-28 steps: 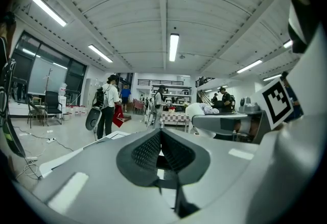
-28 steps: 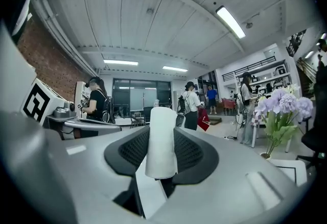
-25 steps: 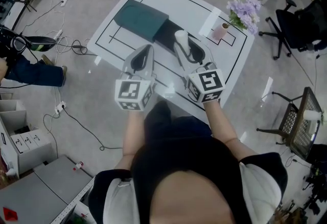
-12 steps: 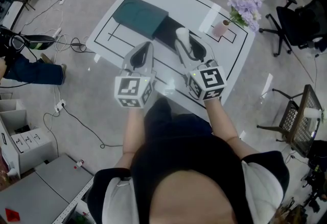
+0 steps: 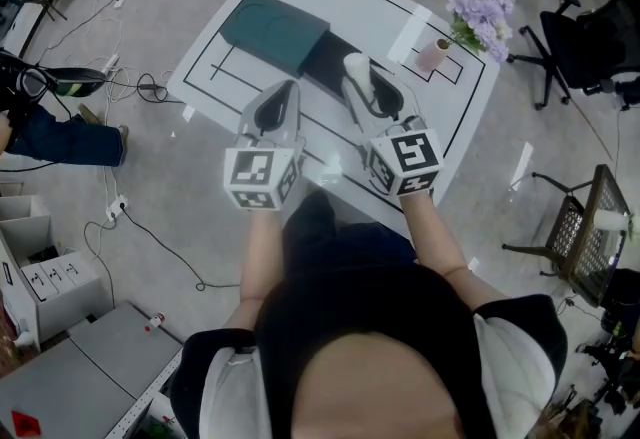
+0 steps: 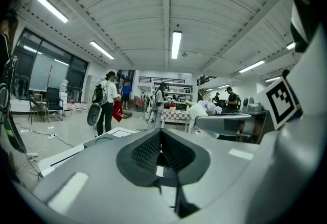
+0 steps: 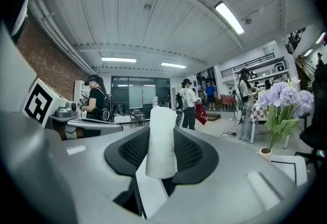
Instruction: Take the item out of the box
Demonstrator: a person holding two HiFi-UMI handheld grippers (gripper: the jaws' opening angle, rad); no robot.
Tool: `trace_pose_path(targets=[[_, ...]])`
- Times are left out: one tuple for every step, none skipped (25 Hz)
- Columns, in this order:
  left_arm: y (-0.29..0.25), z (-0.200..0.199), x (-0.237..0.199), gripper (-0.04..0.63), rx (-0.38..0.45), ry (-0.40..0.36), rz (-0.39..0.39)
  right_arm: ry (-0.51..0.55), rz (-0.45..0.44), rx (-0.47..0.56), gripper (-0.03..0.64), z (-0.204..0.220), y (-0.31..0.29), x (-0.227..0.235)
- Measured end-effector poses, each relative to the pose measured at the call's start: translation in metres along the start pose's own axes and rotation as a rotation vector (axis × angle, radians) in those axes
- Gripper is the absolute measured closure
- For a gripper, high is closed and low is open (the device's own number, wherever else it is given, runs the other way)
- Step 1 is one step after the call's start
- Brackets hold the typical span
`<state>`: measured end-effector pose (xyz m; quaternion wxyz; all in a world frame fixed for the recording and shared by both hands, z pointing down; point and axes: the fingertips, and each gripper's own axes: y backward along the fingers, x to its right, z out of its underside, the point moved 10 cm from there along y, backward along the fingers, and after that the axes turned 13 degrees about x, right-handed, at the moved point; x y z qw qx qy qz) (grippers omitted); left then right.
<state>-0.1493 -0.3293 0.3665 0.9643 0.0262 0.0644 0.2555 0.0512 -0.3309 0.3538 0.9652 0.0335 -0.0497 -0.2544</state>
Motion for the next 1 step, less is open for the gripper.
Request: trace_pose_path(targets=[[0.0002, 0.0004, -0.0004, 0.584, -0.001, 0.0, -0.001, -0.001, -0.001, -0.001, 0.477, 0.0005, -0.0003, -0.0004]])
